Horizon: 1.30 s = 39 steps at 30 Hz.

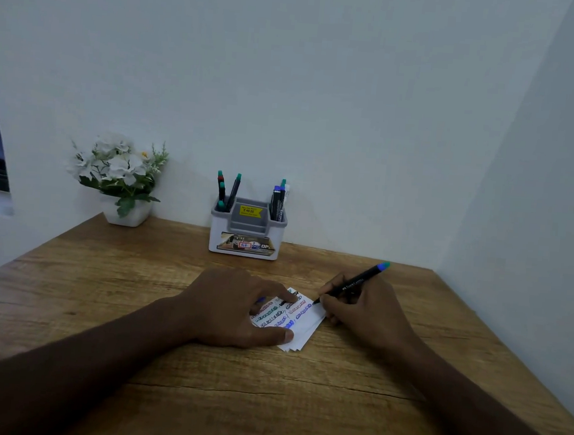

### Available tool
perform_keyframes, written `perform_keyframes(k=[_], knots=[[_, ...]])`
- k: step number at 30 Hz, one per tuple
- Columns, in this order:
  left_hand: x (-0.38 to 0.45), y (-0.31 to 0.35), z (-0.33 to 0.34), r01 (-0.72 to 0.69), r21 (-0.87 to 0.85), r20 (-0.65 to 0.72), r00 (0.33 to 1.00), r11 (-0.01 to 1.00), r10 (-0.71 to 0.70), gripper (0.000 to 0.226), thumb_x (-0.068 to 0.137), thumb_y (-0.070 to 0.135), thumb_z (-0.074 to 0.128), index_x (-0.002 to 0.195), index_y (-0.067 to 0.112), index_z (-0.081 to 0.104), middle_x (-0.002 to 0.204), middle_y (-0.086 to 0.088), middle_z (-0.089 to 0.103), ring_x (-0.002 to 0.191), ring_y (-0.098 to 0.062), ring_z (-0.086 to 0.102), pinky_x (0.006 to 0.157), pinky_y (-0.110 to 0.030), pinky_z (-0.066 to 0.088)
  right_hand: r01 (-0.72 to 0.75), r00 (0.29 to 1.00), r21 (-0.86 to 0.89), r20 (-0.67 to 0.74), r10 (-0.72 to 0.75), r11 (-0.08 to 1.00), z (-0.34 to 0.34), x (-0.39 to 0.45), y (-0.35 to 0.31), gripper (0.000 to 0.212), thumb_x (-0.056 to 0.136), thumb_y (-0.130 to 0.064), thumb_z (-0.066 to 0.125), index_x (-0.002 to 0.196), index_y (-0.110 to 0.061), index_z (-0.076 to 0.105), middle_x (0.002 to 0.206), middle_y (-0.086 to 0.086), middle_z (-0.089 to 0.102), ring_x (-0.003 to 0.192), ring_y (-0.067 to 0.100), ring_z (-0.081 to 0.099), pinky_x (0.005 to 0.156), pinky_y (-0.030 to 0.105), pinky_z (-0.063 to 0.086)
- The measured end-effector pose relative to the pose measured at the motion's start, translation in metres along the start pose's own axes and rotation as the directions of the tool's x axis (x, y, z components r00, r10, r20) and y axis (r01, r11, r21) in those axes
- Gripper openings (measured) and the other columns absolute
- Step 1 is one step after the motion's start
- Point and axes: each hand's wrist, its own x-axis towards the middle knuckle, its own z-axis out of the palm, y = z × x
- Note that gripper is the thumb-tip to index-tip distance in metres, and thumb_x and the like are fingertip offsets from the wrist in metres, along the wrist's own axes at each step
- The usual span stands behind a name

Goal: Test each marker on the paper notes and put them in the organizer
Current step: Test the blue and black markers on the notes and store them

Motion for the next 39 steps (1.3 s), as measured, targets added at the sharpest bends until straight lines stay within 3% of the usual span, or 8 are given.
perform_keyframes(k=[5,10,15,20,24,31,36,39], knots=[[0.0,0.001,0.0,-0.001,0.005,-0.001,1.0,1.0,0.001,0.084,0.072,0.102,0.024,0.146,0.063,0.039,0.078,0.033,0.049,0.071,0.004,0.053,0.057,-0.02,0.031,-0.003,1.0,-0.006,0.014,0.003,1.0,-0.001,0.001,-0.001,0.013,0.09,-0.012,0.078,0.085,-0.023,0.081,0.076,-0.005,0.082,0.065,0.012,0.079,0.068,0.026,0.067],[0.0,0.002,-0.002,0.004,0.017,0.003,1.0,1.0,-0.004,0.084,0.072,0.101,0.026,0.147,0.063,0.039,0.077,0.033,0.049,0.07,0.004,0.053,0.057,-0.019,0.031,0.01,1.0,-0.009,0.022,-0.009,1.0,-0.001,-0.003,-0.005,0.013,0.089,-0.014,0.08,0.081,-0.025,0.08,0.076,-0.013,0.081,0.066,0.008,0.077,0.066,0.025,0.066],[0.001,0.004,-0.006,0.002,0.012,0.026,1.0,1.0,-0.003,0.086,0.074,0.1,0.028,0.149,0.06,0.038,0.076,0.033,0.046,0.068,0.004,0.051,0.056,-0.02,0.03,0.066,0.994,0.019,0.088,-0.067,0.998,-0.002,-0.011,-0.014,0.01,0.088,-0.019,0.081,0.08,-0.026,0.081,0.086,-0.011,0.083,0.083,0.012,0.078,0.074,0.036,0.068],[-0.002,0.001,-0.006,-0.017,0.004,0.022,1.0,1.0,0.017,0.09,0.071,0.102,0.027,0.151,0.06,0.037,0.08,0.032,0.053,0.068,0.004,0.052,0.056,-0.021,0.031,0.066,0.976,0.029,0.206,-0.071,0.997,0.005,-0.02,-0.021,0.01,0.088,-0.02,0.082,0.082,-0.029,0.08,0.094,-0.014,0.083,0.095,0.005,0.077,0.08,0.029,0.067],[0.0,-0.003,-0.002,-0.041,-0.004,0.006,0.999,0.999,0.041,0.092,0.07,0.102,0.027,0.151,0.059,0.036,0.104,0.025,0.07,0.073,0.003,0.056,0.057,-0.02,0.034,0.075,0.968,0.044,0.237,-0.083,0.996,0.003,-0.02,-0.021,0.007,0.088,-0.021,0.083,0.086,-0.027,0.082,0.096,-0.012,0.084,0.096,0.0,0.076,0.074,0.018,0.062],[-0.002,0.001,-0.005,-0.009,0.001,0.02,1.0,1.0,0.009,0.092,0.069,0.103,0.025,0.151,0.061,0.035,0.079,0.034,0.05,0.069,0.004,0.052,0.057,-0.019,0.03,0.089,0.971,0.001,0.221,-0.087,0.996,0.0,-0.016,-0.018,0.006,0.089,-0.022,0.082,0.086,-0.027,0.082,0.091,-0.013,0.083,0.087,0.005,0.076,0.074,0.021,0.062],[-0.001,-0.001,-0.004,-0.031,0.011,0.025,0.999,0.999,0.031,0.091,0.07,0.102,0.026,0.151,0.061,0.035,0.1,0.027,0.067,0.074,0.001,0.056,0.058,-0.02,0.032,0.083,0.976,-0.003,0.201,-0.08,0.997,-0.002,-0.014,-0.017,0.006,0.088,-0.021,0.081,0.084,-0.025,0.082,0.087,-0.01,0.083,0.082,0.012,0.076,0.072,0.028,0.062],[0.0,0.0,-0.005,-0.027,0.005,0.035,0.999,1.0,0.027,0.091,0.07,0.101,0.026,0.151,0.061,0.035,0.098,0.028,0.065,0.072,0.002,0.055,0.057,-0.019,0.032,0.063,0.978,-0.002,0.198,-0.061,0.998,-0.003,-0.013,-0.016,0.003,0.088,-0.021,0.081,0.085,-0.022,0.082,0.086,-0.009,0.083,0.077,0.013,0.076,0.074,0.034,0.064]])
